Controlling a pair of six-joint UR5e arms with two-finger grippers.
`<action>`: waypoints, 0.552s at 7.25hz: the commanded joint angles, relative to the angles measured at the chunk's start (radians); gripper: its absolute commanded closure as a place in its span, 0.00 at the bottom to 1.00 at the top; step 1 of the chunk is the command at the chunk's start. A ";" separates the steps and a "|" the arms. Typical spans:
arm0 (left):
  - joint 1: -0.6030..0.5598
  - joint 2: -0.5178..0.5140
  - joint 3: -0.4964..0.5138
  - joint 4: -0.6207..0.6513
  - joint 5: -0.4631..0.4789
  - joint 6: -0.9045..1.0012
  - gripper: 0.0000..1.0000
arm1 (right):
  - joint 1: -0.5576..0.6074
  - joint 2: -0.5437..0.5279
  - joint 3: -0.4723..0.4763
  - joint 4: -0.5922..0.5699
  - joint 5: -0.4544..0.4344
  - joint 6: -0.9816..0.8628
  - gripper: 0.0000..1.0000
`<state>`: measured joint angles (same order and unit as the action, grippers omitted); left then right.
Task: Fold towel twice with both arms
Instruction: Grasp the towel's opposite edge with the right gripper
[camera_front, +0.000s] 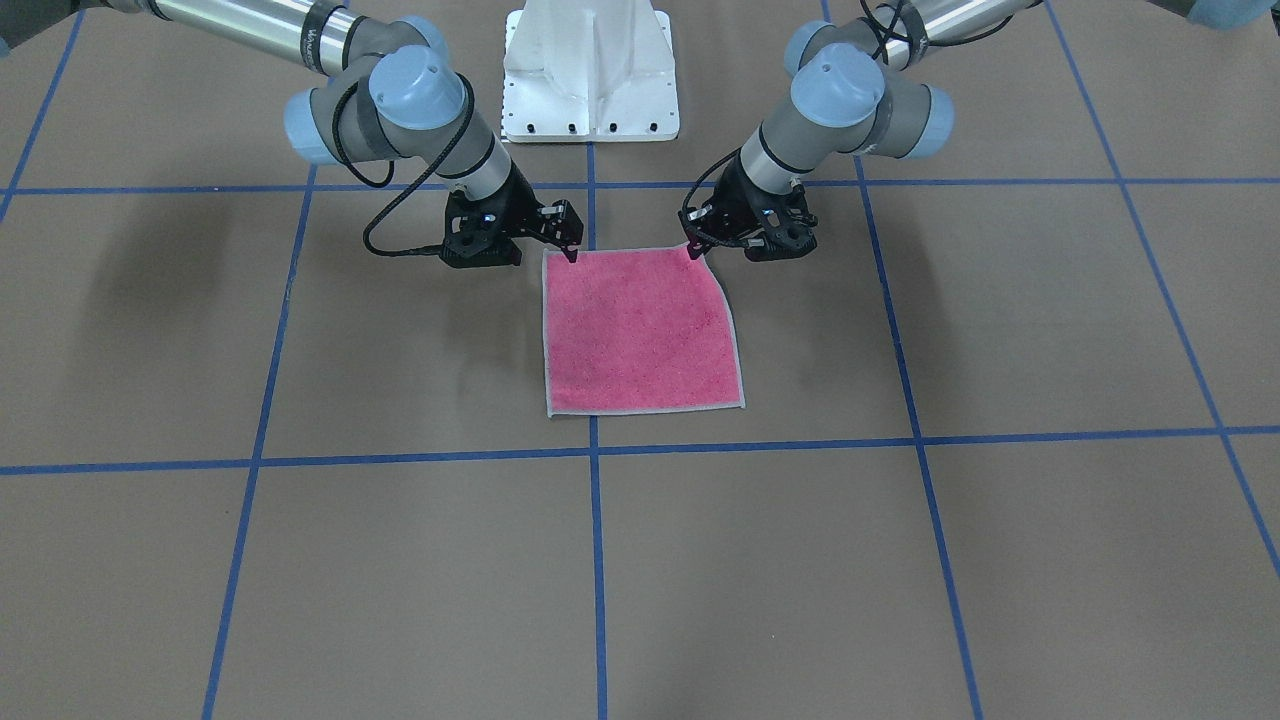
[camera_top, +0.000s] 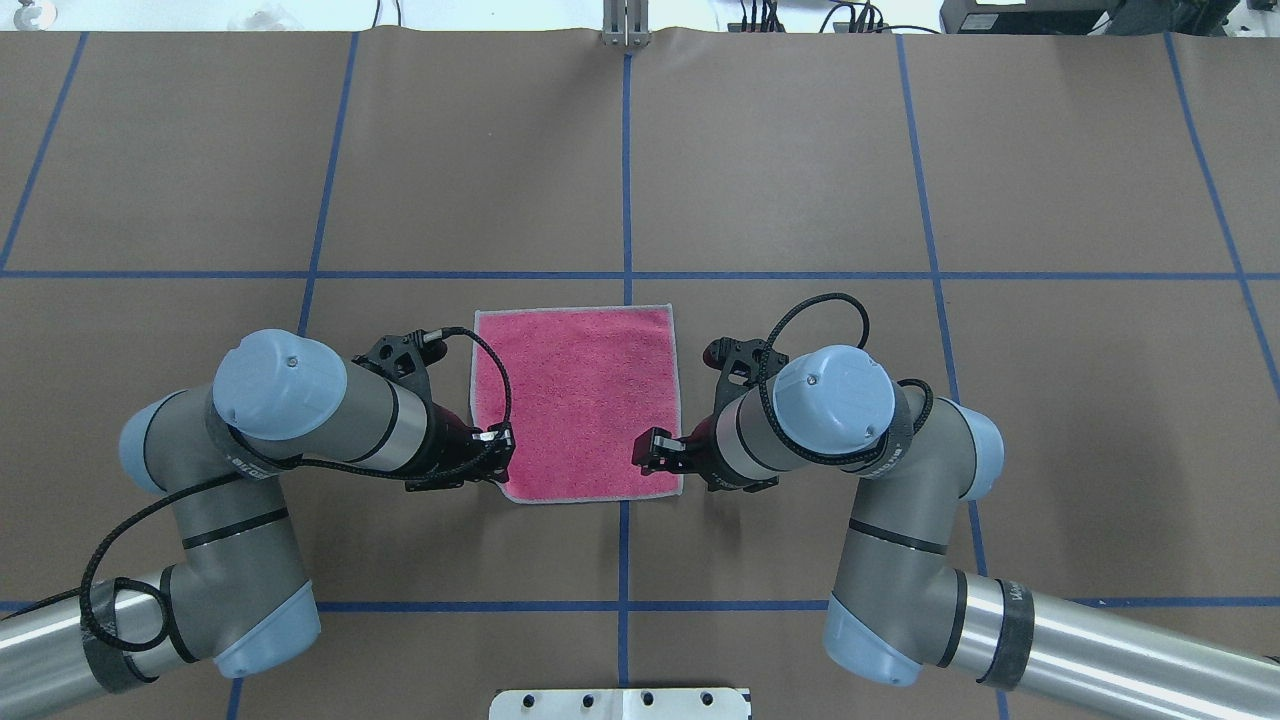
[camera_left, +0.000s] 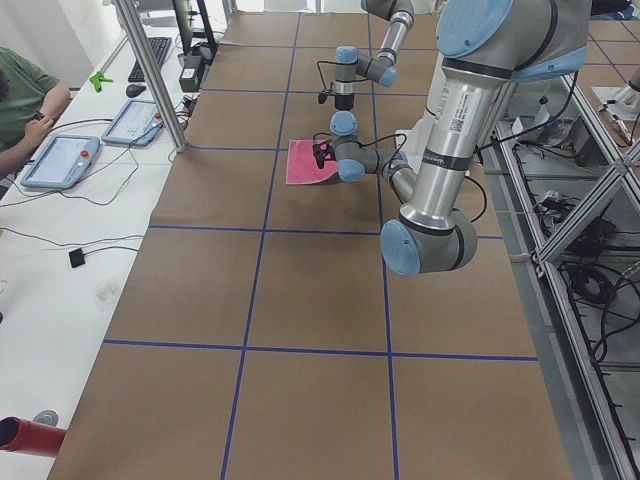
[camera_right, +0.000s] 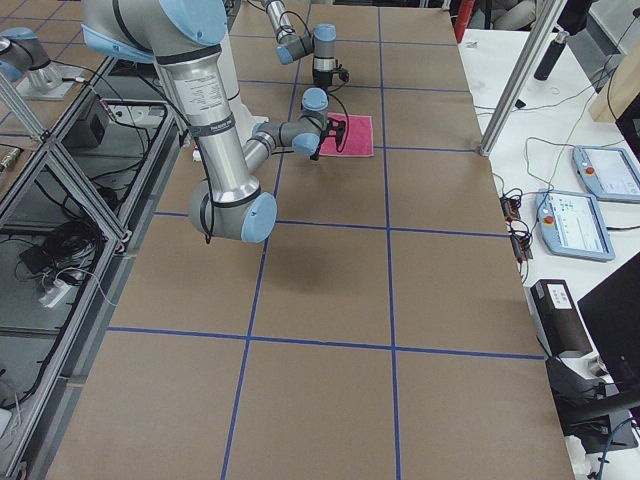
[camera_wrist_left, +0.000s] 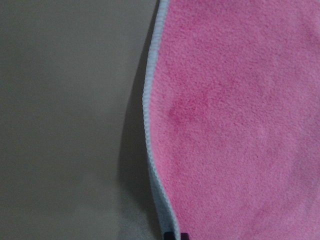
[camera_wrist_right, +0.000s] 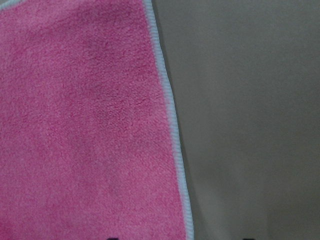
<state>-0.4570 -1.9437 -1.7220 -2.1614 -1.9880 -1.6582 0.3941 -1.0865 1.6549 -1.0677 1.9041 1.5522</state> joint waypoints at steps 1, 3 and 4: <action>0.001 0.002 -0.001 0.000 0.000 0.000 1.00 | -0.006 0.002 -0.004 0.000 0.000 0.000 0.24; 0.000 0.003 -0.001 0.000 0.000 0.000 1.00 | -0.008 0.007 -0.010 0.000 0.000 0.000 0.32; 0.000 0.003 -0.001 0.000 0.000 0.000 1.00 | -0.008 0.007 -0.010 0.000 0.000 0.000 0.35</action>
<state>-0.4567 -1.9411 -1.7226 -2.1614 -1.9880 -1.6582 0.3874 -1.0807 1.6459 -1.0676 1.9037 1.5524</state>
